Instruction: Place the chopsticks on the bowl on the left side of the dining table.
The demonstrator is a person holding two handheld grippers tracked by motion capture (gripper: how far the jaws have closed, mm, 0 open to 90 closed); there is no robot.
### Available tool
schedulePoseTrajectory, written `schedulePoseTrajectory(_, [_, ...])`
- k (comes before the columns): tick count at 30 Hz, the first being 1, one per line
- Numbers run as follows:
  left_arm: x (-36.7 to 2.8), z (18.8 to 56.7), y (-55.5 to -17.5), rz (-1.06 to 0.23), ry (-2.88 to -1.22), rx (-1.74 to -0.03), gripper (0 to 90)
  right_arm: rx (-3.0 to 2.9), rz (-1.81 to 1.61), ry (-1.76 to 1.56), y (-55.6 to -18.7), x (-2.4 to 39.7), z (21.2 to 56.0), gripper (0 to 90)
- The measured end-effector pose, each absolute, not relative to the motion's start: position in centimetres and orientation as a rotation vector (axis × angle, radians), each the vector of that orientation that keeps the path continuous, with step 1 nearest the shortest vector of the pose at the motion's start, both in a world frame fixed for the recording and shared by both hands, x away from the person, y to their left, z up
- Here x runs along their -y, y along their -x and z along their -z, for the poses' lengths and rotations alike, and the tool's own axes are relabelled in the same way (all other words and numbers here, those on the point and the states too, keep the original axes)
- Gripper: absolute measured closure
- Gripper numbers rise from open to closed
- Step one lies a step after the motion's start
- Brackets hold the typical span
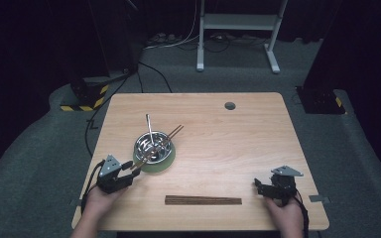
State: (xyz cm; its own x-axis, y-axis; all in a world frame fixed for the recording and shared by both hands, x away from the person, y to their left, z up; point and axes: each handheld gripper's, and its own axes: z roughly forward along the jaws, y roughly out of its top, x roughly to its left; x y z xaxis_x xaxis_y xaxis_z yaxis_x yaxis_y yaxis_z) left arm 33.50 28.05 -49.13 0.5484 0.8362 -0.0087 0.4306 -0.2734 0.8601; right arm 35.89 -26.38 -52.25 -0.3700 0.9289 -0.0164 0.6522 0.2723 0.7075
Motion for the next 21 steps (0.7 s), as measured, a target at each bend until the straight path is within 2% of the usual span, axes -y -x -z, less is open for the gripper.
schedulePoseTrajectory(7, [-27.4, 50.2, -32.6, -0.640, -1.910, -1.094, 53.6, -2.107, -0.868, -1.424, -35.9, 26.3, 52.3, 14.7])
schedulePoseTrajectory(9, [-27.0, 50.6, -32.5, -0.642, -1.859, -1.128, 54.6, -2.119, -0.865, -1.424, -35.9, 26.4, 52.3, 14.7])
schedulePoseTrajectory(21, [-27.3, 50.7, -31.5, -0.736, -1.806, -1.148, 69.2, -2.110, -0.867, -1.421, -35.9, 26.4, 52.3, 14.7])
